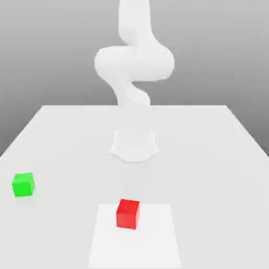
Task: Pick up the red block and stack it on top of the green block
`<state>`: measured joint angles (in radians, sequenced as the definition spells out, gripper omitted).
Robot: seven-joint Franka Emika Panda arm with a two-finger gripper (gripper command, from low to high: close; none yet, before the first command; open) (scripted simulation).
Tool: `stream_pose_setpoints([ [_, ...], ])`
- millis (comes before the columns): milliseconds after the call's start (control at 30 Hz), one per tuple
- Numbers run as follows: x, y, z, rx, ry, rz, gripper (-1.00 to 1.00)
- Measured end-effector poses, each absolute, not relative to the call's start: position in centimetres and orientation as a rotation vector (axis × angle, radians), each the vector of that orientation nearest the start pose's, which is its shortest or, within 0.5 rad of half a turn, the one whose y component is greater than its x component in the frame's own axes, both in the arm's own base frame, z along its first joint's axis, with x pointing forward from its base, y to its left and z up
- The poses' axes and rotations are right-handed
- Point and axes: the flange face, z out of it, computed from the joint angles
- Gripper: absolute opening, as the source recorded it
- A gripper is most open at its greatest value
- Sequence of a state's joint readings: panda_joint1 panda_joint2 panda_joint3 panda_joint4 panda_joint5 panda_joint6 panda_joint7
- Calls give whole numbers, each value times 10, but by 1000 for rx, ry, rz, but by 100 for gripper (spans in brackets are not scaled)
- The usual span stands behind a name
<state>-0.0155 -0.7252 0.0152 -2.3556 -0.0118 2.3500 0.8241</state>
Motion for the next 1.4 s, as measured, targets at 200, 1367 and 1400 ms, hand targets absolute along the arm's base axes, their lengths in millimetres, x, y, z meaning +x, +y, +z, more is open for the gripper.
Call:
stream_pose_setpoints([
  [200, 430, -3, 512, -2629, 1228, -693, 0],
  [1367, 368, -24, 208, -2736, 1544, -2, -100],
  [1400, 367, -53, 212, -2670, 1656, -2, -100],
])
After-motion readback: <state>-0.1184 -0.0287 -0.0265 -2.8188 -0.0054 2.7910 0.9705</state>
